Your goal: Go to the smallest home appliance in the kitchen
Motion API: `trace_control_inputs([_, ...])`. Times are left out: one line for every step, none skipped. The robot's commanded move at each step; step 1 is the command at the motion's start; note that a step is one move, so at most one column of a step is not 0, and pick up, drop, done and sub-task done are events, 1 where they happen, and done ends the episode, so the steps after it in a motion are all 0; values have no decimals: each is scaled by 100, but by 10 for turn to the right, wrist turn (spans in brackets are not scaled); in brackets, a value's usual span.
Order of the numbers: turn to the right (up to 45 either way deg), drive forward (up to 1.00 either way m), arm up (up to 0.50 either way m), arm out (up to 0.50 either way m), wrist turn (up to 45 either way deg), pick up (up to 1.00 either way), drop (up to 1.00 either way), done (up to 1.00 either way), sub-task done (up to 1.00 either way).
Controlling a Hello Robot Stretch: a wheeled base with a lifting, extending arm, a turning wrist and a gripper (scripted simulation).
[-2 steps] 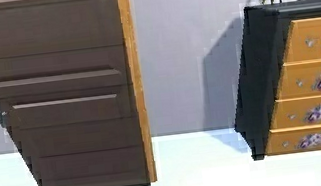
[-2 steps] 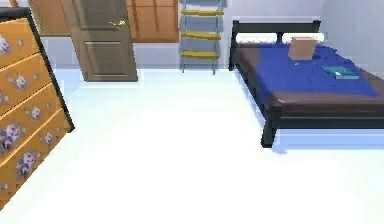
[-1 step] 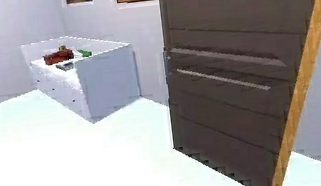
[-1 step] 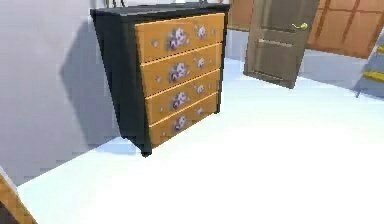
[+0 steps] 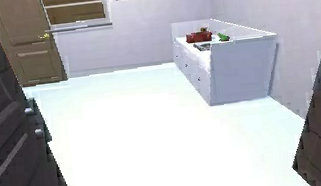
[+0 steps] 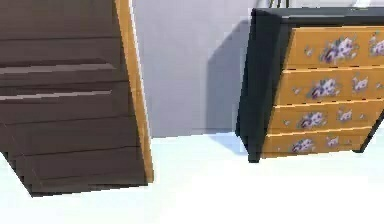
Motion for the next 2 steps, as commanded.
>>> trace_control_inputs([0,100,0,0,0,0,0,0,0])
trace_control_inputs([-30,0,0,0,0,0,0,0,0])
